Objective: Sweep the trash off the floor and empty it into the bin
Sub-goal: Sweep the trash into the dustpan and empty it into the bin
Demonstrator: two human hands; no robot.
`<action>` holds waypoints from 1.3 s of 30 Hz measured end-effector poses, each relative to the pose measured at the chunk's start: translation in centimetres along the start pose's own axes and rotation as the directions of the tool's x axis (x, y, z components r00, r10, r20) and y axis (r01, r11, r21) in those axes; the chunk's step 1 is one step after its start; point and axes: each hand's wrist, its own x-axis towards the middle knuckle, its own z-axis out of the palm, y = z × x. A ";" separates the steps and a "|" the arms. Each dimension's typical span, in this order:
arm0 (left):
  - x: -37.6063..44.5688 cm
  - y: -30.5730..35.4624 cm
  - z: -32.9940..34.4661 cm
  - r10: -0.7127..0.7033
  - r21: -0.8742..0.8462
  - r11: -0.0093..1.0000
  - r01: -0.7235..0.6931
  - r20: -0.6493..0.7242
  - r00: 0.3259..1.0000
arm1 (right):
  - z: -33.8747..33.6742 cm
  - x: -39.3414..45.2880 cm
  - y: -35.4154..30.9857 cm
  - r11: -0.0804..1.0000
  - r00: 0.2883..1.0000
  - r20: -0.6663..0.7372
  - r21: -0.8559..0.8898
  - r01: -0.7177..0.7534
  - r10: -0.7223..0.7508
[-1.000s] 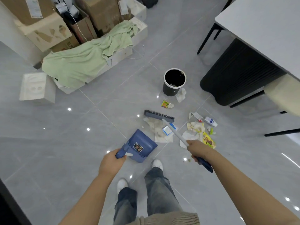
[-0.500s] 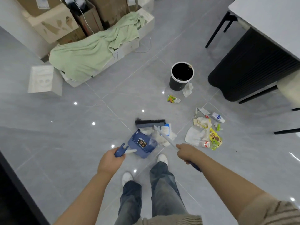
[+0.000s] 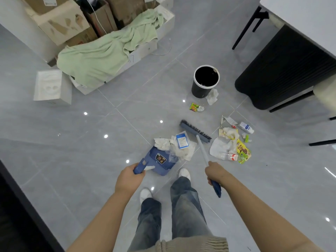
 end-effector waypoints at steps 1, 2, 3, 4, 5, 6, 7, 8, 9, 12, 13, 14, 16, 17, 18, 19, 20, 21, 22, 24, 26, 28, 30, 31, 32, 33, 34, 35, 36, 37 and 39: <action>0.0 -0.2 0.2 0.000 -0.001 1.000 0.000 -0.004 1.000 | 1.2 0.3 0.1 1.000 1.000 0.021 0.024 -0.008 0.007; 0.0 -0.3 0.5 0.006 0.003 1.000 -0.006 -0.010 1.000 | 2.2 0.3 0.1 0.999 0.999 0.046 0.040 -0.007 0.005; 0.1 -0.4 0.7 0.012 0.007 1.000 -0.012 -0.013 1.000 | 3.1 0.1 0.1 0.999 0.997 0.076 0.048 -0.002 -0.001; 0.2 -0.3 0.9 0.014 0.009 1.000 -0.014 -0.014 1.000 | 3.8 -0.2 0.0 0.998 0.994 0.108 0.056 0.006 -0.012; 0.3 -0.1 1.1 0.014 0.011 1.000 -0.014 -0.017 1.000 | 4.2 -0.5 0.0 0.997 0.990 0.137 0.070 0.019 -0.028; 0.3 0.2 1.2 0.014 0.014 1.000 -0.014 -0.019 1.000 | 4.4 -0.8 0.1 0.995 0.987 0.156 0.096 0.025 -0.039; 0.4 0.5 1.4 0.016 0.015 1.000 -0.016 -0.019 1.000 | 4.4 -1.2 0.2 0.991 0.984 0.171 0.134 0.023 -0.046; 0.3 0.8 1.5 0.022 0.009 1.000 -0.022 -0.016 1.000 | 4.1 -1.7 0.3 0.983 0.982 0.185 0.185 0.012 -0.047; 0.2 1.1 1.5 0.028 0.007 1.000 -0.028 -0.011 1.000 | 3.7 -2.1 0.4 0.970 0.981 0.188 0.243 -0.001 -0.046; 0.1 2.2 1.5 0.051 0.009 0.999 -0.051 -0.007 0.999 | 3.0 -3.4 0.7 0.940 0.986 0.159 0.342 -0.012 -0.045; -0.1 2.6 1.3 0.070 0.002 0.998 -0.070 -0.015 0.997 | 3.2 -4.1 0.7 0.931 0.988 0.144 0.364 -0.008 -0.048; -0.3 3.0 1.1 0.087 -0.018 0.996 -0.088 -0.029 0.996 | 3.5 -4.7 0.8 0.920 0.990 0.135 0.391 -0.007 -0.050; -1.0 3.8 0.7 0.115 -0.051 0.992 -0.118 -0.067 0.991 | 4.4 -6.0 1.3 0.893 0.994 0.096 0.451 0.001 -0.050; -1.4 4.1 0.4 0.123 -0.057 0.990 -0.128 -0.086 0.989 | 4.8 -6.7 1.5 0.874 0.996 0.069 0.485 0.010 -0.049; -1.9 4.5 0.1 0.129 -0.063 0.989 -0.136 -0.104 0.986 | 5.3 -7.3 1.8 0.854 0.998 0.044 0.520 0.019 -0.049; -2.5 4.9 -0.4 0.149 -0.065 0.985 -0.157 -0.120 0.982 | 5.7 -8.1 2.1 0.833 0.999 0.014 0.552 0.033 -0.049; -3.0 5.2 -0.7 0.159 -0.069 0.983 -0.169 -0.133 0.978 | 6.1 -8.7 2.5 0.811 0.999 -0.008 0.584 0.039 -0.043; -3.6 5.6 -1.1 0.170 -0.079 0.980 -0.182 -0.142 0.975 | 6.4 -9.4 2.7 0.789 0.999 -0.031 0.613 0.047 -0.035; -3.9 5.7 -1.3 0.163 -0.097 0.979 -0.177 -0.135 0.977 | 6.6 -9.8 3.0 0.764 0.999 -0.045 0.643 0.049 -0.027; -4.6 5.8 -1.7 0.149 -0.094 0.983 -0.158 -0.095 0.984 | 6.4 -10.7 3.4 0.717 0.997 -0.071 0.695 0.048 0.002; -5.2 5.8 -2.1 0.080 -0.061 0.995 -0.082 -0.044 0.996 | 6.0 -11.4 3.6 0.670 0.995 -0.088 0.742 0.036 0.044; -5.3 5.9 -2.8 0.073 -0.039 0.996 -0.075 -0.047 0.996 | 5.7 -12.4 3.6 0.615 0.993 -0.083 0.788 0.015 0.082; -5.5 6.7 -3.6 0.119 -0.012 0.993 -0.121 -0.110 0.987 | 5.4 -13.1 3.7 0.546 0.993 -0.063 0.838 -0.004 0.103; -5.4 6.7 -3.8 0.148 0.018 0.989 -0.147 -0.121 0.982 | 5.3 -13.6 3.8 0.521 0.992 -0.055 0.854 -0.011 0.111; -5.8 6.6 -4.0 0.160 0.042 0.987 -0.156 -0.104 0.982 | 5.5 -14.3 3.9 0.511 0.991 -0.053 0.860 -0.016 0.119; -6.0 6.5 -4.1 0.171 0.065 0.984 -0.166 -0.082 0.982 | 5.7 -14.7 4.0 0.513 0.991 -0.054 0.858 -0.016 0.121; -6.4 6.6 -4.2 0.187 0.077 0.980 -0.182 -0.061 0.981 | 5.9 -15.0 4.0 0.507 0.991 -0.061 0.862 -0.008 0.119; -6.7 6.6 -4.3 0.212 0.108 0.972 -0.207 -0.038 0.976 | 6.0 -15.4 4.1 0.501 0.990 -0.071 0.866 0.003 0.118; -6.8 6.7 -4.4 0.234 0.127 0.965 -0.229 -0.022 0.972 | 6.0 -15.8 4.1 0.496 0.990 -0.079 0.869 0.010 0.120; -7.0 6.9 -4.6 0.260 0.142 0.956 -0.255 -0.018 0.965 | 6.0 -16.1 4.2 0.481 0.989 -0.085 0.877 0.016 0.122; -7.0 7.4 -5.1 0.275 0.127 0.955 -0.266 -0.054 0.960 | 5.9 -16.6 4.0 0.473 0.989 -0.077 0.881 0.010 0.122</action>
